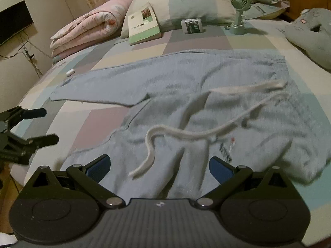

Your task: Fold clothes

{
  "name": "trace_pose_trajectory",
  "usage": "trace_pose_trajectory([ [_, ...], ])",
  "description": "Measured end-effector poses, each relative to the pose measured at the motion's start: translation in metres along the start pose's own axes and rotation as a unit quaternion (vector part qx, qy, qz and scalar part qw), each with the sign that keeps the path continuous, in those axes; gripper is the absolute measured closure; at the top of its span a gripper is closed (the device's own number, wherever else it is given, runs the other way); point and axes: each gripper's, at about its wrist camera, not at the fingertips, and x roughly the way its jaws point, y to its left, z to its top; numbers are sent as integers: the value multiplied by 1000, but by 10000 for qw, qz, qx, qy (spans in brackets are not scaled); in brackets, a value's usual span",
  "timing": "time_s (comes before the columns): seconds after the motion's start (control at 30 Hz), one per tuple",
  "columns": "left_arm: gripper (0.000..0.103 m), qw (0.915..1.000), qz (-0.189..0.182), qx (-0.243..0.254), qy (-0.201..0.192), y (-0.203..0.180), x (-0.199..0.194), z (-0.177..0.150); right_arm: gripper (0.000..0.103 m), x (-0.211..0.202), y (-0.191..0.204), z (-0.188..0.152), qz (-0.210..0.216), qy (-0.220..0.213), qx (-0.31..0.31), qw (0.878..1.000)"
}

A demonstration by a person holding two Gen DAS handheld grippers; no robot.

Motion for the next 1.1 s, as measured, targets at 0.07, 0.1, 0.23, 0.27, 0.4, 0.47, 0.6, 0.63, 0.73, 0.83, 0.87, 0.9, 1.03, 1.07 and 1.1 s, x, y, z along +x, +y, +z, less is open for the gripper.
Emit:
trace_pose_trajectory([
  [0.07,1,9998,111,132,36,-19,-7,-6,0,-2,3,-10,-35,-35,47,10000],
  [0.1,1,9998,123,140,70,-26,-8,-8,0,-3,5,-15,-52,-53,70,9999],
  [0.23,1,9995,171,175,206,-55,-11,-18,0,-8,-1,-34,128,-38,409,9991],
  [0.27,1,9994,183,184,240,-63,-11,-20,0,-10,-3,-38,189,-26,497,9986],
  [0.4,1,9987,308,196,348,-87,-15,-27,0,-19,-8,-53,270,-42,559,9981],
  [0.47,1,9983,370,251,375,-97,-19,-30,0,-22,-12,-59,240,-67,579,9980],
  [0.6,1,9969,324,523,497,-113,-25,-38,0,-24,-22,-66,311,-96,783,9964],
  [0.63,1,9965,323,547,538,-116,-25,-41,0,-23,-23,-67,321,-97,829,9960],
  [0.73,1,9958,332,451,722,-118,-22,-48,0,-20,-26,-71,353,-94,957,9947],
  [0.83,1,9952,334,322,863,-118,-17,-55,0,-16,-24,-76,408,-37,982,9943],
  [0.87,1,9951,333,298,885,-118,-17,-57,0,-15,-24,-77,411,-17,979,9943],
  [0.9,1,9950,340,299,890,-118,-16,-59,0,-14,-23,-78,414,2,976,9944],
  [1.03,1,9943,370,328,939,-119,-14,-63,0,-14,-22,-81,467,31,1018,9937],
  [1.07,1,9942,332,319,973,-118,-14,-64,0,-14,-22,-81,500,33,1038,9933],
  [1.1,1,9941,306,300,993,-117,-14,-65,0,-14,-21,-80,529,28,1042,9931],
])
